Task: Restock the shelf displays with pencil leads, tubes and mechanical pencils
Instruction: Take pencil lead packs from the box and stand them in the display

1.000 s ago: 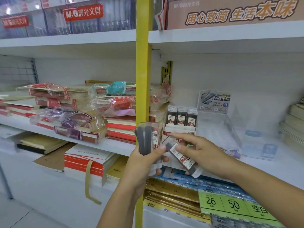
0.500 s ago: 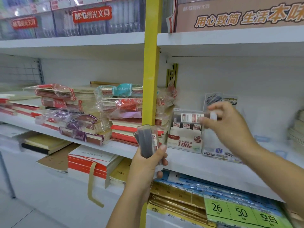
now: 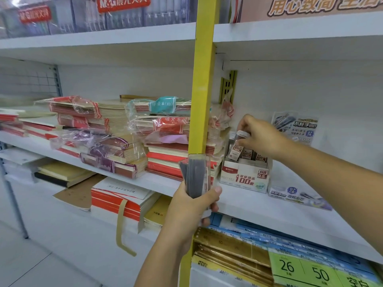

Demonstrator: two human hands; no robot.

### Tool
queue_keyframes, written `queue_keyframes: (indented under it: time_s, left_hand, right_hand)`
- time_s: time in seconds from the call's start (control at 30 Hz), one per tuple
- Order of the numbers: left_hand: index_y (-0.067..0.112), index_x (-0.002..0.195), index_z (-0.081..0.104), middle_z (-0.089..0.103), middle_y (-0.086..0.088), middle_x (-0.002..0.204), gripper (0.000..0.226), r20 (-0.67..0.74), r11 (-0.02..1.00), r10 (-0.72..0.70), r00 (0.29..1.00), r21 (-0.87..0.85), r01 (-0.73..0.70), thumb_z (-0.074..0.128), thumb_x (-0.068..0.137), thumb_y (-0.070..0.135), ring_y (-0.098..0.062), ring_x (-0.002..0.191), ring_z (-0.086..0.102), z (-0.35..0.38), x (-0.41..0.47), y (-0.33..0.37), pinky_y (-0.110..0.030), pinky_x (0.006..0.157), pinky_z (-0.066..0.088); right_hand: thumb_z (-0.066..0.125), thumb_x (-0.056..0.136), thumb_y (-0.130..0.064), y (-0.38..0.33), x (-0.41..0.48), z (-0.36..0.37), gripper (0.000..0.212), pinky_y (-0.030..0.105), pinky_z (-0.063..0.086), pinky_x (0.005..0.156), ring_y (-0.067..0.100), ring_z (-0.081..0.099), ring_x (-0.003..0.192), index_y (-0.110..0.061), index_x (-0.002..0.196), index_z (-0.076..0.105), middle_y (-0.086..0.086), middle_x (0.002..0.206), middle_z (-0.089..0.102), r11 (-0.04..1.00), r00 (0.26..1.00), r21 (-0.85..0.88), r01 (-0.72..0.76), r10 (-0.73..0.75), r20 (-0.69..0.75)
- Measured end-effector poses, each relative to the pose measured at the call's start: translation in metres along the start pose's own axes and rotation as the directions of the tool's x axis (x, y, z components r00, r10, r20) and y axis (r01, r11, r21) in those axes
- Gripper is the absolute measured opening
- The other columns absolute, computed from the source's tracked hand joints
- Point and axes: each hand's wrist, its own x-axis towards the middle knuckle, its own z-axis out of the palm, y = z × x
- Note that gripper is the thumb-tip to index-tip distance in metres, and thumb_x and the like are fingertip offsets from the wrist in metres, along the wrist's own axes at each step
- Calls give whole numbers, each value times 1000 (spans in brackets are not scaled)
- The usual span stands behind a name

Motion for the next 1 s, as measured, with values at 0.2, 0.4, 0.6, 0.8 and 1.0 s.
queue_keyframes:
  time_s: [0.2,0.4,0.6,0.8,1.0]
  left_hand:
    - [23,111,61,72,-1,79,42,14,1000,-8,1000,14,7,83,77,36,-10,66,65,1,-1,-1,-22,52,48]
    - [25,112,60,70,-6,82,46,5,999,-31,1000,28,31,85,75,35,-11,67,66,-2,-2,0,-23,52,48]
    - [24,117,57,70,-2,78,50,37,991,-65,997,120,61,85,76,32,-8,64,66,3,-5,0,-22,53,50]
    - [27,107,59,69,4,77,43,130,971,-76,989,235,44,86,74,34,-6,66,66,18,-14,1,-22,51,48]
    - [23,117,61,73,-3,89,49,226,991,-96,969,108,73,75,74,41,-12,73,65,23,-22,4,-23,50,44]
  right_hand:
    - [66,89,-29,8,2,18,20,28,28,75,22,45,102,-27,108,72,-5,91,45,976,963,-194,96,-140,-229]
    - [53,97,-30,10,-8,21,34,32,26,85,25,38,111,-31,131,59,3,113,54,933,976,-350,87,-150,-159]
    - [55,93,-36,-26,-76,7,17,9,43,75,-6,57,87,-41,107,65,-26,91,65,926,981,354,135,-76,-176]
    - [77,77,-32,-48,-115,13,30,19,49,60,14,64,72,-42,103,66,-5,92,66,707,996,706,-46,-24,89]
    - [71,83,-5,-29,-130,9,29,26,56,60,24,72,72,-26,103,68,6,98,68,527,988,839,-137,137,75]
